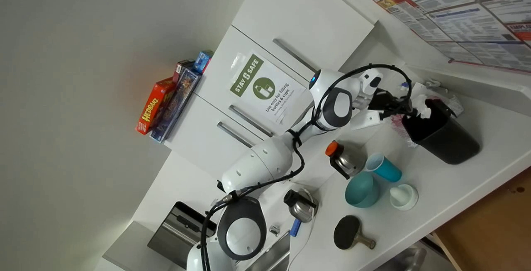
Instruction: Put the paper in the black
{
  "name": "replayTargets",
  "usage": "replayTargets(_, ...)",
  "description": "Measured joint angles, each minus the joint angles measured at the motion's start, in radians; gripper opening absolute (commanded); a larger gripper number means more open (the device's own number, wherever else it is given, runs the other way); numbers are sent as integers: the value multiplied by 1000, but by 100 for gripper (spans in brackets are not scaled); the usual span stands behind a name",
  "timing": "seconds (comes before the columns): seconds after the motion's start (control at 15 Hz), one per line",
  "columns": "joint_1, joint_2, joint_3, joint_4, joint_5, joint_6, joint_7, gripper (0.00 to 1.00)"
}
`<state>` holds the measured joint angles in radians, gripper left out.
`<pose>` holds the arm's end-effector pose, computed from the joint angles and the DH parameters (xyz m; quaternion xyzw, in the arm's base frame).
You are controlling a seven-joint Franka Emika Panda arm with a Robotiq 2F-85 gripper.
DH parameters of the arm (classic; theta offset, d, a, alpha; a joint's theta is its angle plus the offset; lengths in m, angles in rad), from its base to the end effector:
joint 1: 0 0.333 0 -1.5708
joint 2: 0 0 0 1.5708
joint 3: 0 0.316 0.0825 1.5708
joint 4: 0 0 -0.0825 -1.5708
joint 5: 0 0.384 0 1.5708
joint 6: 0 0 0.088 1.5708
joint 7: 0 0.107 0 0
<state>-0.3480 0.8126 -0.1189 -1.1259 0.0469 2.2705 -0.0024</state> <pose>0.7215 -0.3270 0.3595 0.9622 -0.2137 0.1586 0.0577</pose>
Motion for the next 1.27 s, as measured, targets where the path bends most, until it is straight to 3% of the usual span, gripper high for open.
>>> replayTargets(0.53,-2,21,9,56,0,-73,-54,100)
replayTargets(1.0,117,-98,33,-124,0,29,-35,100)
replayTargets(1.27,122,-138,33,-179,0,39,-34,100)
